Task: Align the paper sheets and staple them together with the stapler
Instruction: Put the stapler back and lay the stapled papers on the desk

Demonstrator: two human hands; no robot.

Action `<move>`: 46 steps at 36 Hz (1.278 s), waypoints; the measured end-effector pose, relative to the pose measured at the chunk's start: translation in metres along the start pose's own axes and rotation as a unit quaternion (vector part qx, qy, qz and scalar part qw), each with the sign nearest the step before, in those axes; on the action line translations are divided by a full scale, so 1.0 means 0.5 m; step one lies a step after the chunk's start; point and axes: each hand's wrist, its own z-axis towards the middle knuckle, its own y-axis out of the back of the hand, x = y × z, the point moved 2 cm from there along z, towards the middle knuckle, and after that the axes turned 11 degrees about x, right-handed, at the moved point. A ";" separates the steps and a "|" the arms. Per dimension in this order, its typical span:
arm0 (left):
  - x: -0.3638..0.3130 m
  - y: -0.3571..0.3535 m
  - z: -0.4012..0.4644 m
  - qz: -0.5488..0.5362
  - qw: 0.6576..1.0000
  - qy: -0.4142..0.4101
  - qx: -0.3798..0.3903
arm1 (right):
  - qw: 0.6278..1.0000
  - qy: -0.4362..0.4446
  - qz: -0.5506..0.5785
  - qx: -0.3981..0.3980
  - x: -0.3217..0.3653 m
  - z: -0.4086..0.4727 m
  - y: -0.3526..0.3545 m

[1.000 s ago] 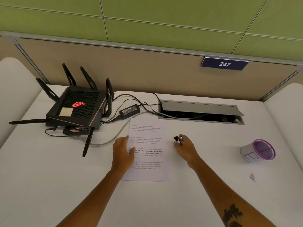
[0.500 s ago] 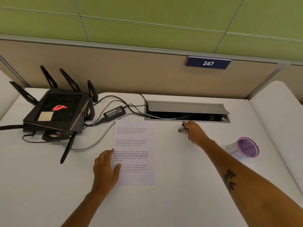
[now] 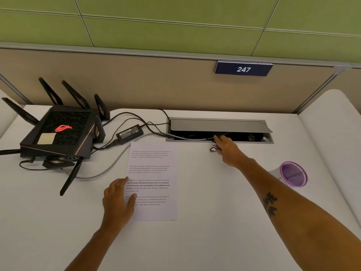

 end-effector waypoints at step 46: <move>-0.118 -0.020 -0.059 0.122 0.989 -0.087 -0.005 | 0.989 -0.100 -0.035 -0.101 0.084 -0.245 -0.105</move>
